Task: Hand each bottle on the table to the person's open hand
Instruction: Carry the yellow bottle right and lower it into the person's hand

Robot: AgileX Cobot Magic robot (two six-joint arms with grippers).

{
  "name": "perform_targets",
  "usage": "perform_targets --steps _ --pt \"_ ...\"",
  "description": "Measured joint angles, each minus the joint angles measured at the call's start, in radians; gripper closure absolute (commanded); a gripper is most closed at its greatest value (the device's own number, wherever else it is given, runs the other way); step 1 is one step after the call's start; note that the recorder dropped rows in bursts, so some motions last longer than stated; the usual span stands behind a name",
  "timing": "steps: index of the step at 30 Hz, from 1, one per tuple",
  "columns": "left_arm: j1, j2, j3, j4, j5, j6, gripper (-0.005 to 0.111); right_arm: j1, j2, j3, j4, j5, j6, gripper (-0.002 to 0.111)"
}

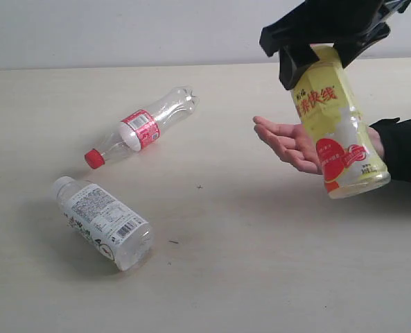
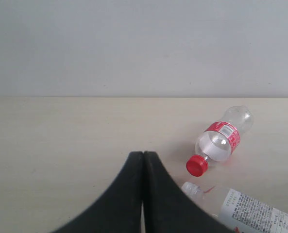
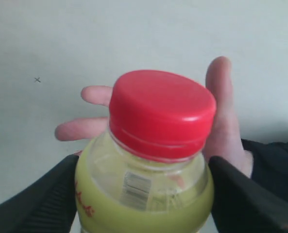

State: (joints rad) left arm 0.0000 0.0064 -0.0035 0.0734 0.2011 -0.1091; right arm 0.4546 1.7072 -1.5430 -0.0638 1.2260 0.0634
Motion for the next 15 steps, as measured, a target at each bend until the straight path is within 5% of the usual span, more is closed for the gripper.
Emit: perform_targets --steps 5,15 --pt "0.000 0.000 0.000 0.000 0.000 0.000 0.107 -0.086 0.110 0.000 -0.019 0.000 -0.008 0.108" --pt "0.000 0.000 0.000 0.000 0.000 0.000 0.107 -0.093 0.216 -0.044 0.006 -0.021 -0.052 0.108"
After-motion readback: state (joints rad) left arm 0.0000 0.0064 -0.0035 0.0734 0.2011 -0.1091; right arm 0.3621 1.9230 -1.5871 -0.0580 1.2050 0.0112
